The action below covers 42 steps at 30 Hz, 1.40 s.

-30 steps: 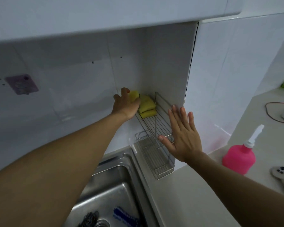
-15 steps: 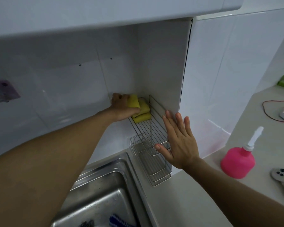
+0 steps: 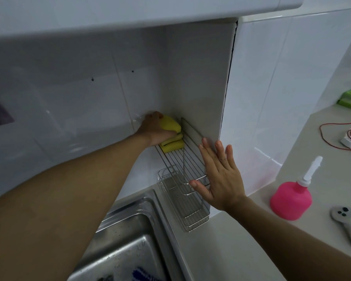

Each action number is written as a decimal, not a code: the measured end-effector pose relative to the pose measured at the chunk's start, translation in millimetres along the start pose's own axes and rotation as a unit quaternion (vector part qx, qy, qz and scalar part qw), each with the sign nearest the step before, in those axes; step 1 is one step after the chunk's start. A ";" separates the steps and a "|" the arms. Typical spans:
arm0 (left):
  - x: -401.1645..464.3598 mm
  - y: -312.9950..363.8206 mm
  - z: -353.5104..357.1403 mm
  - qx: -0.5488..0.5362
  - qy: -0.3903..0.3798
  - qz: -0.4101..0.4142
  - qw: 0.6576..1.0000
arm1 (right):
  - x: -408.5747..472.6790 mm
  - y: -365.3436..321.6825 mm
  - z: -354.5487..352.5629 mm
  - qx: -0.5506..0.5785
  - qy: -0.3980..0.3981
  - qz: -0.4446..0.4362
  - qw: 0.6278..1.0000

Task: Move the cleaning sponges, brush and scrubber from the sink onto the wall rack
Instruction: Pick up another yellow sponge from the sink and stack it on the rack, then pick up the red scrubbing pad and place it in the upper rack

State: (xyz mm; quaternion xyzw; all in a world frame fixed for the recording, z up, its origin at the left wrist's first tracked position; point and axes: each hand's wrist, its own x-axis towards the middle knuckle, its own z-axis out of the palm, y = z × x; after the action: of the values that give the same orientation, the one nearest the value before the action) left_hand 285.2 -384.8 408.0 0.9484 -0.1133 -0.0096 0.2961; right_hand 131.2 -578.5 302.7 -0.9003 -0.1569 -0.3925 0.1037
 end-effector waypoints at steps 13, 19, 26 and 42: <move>-43.4 -8.1 -15.5 0.035 0.010 0.009 0.999 | -2.5 -13.0 -21.5 -0.024 -0.097 0.030 0.995; -113.1 -38.1 -10.0 -0.010 0.057 0.005 0.998 | -18.7 -51.0 -29.9 0.010 -0.137 0.026 0.990; -200.4 -103.8 31.8 -0.003 0.055 -0.044 0.998 | -78.7 -101.0 -19.7 0.037 -0.201 0.037 0.978; -357.6 -259.1 241.2 0.040 -0.348 -0.172 0.921 | -255.1 -142.8 48.6 0.044 -0.501 0.108 0.858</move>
State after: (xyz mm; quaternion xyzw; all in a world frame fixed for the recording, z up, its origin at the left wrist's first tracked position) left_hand -29.6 -233.8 45.6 0.9013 -0.0442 -0.3852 0.1933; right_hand -51.9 -482.1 90.6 -0.9810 -0.1071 0.1325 0.0925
